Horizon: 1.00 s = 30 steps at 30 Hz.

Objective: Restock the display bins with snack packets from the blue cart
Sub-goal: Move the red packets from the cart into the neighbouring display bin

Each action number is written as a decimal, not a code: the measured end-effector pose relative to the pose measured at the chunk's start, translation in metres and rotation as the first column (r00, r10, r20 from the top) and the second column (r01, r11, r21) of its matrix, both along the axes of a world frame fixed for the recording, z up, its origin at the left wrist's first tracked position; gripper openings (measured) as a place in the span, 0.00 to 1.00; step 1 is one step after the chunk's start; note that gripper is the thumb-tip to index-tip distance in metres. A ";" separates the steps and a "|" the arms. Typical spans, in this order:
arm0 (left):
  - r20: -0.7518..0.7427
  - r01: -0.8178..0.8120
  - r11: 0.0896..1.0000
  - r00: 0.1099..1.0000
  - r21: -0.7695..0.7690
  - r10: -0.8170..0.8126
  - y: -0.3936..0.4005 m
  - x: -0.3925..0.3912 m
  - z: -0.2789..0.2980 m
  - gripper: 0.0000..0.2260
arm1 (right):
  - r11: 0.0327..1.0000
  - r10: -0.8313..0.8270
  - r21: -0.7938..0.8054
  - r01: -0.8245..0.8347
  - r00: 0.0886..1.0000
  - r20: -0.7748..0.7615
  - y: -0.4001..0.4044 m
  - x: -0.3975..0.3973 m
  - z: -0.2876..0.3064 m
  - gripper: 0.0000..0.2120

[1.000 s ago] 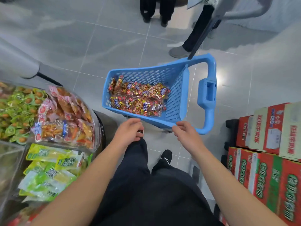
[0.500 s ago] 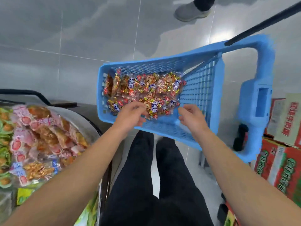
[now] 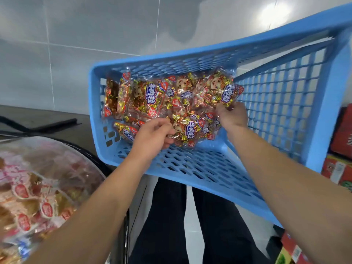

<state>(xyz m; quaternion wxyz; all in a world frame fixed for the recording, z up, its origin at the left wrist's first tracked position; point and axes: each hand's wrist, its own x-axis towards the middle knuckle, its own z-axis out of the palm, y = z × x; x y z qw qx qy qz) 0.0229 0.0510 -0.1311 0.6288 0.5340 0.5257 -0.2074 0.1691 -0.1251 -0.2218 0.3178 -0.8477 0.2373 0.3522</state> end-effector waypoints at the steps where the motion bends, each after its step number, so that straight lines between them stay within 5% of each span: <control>1: -0.001 -0.004 1.000 1.000 0.002 0.004 0.000 0.000 0.000 0.05 | 1.000 -0.017 0.004 0.017 0.999 0.035 -0.001 -0.003 0.002 0.16; 5: 0.002 -0.020 1.000 1.000 -0.006 0.020 0.000 0.004 0.011 0.05 | 0.997 -0.080 0.026 0.077 0.983 0.164 -0.006 -0.015 0.036 0.09; 10: 0.031 -0.004 0.999 1.000 0.049 0.003 0.004 0.013 0.035 0.06 | 0.970 -0.005 0.234 -0.060 0.963 0.268 -0.010 -0.021 0.098 0.10; 13: 0.111 0.128 0.983 0.983 0.135 -0.143 0.012 0.011 0.046 0.15 | 0.880 0.202 0.412 -0.236 0.971 0.125 -0.010 -0.017 0.124 0.10; 17: 0.172 0.280 0.959 0.948 -0.038 -0.269 0.020 0.005 0.052 0.11 | 0.749 0.487 0.533 -0.394 0.873 -0.039 0.010 -0.018 0.130 0.14; 19: 0.120 0.183 0.981 0.977 -0.058 -0.175 0.023 -0.002 0.053 0.10 | 0.722 0.542 0.543 -0.429 0.838 -0.059 0.028 -0.023 0.125 0.12; 22: 0.065 -0.015 0.995 0.998 0.101 0.009 0.036 -0.022 0.054 0.08 | 0.792 0.410 0.553 -0.259 0.897 -0.167 0.055 -0.028 0.106 0.04; 25: 0.050 -0.163 0.957 0.987 0.238 0.155 0.052 -0.046 0.056 0.02 | 0.869 0.328 0.439 -0.229 0.930 -0.164 0.090 -0.031 0.077 0.08; 30: 0.044 -0.361 0.919 0.932 0.161 0.359 0.067 -0.070 0.058 0.05 | 0.868 0.429 0.328 -0.374 0.896 -0.112 0.148 -0.046 0.051 0.22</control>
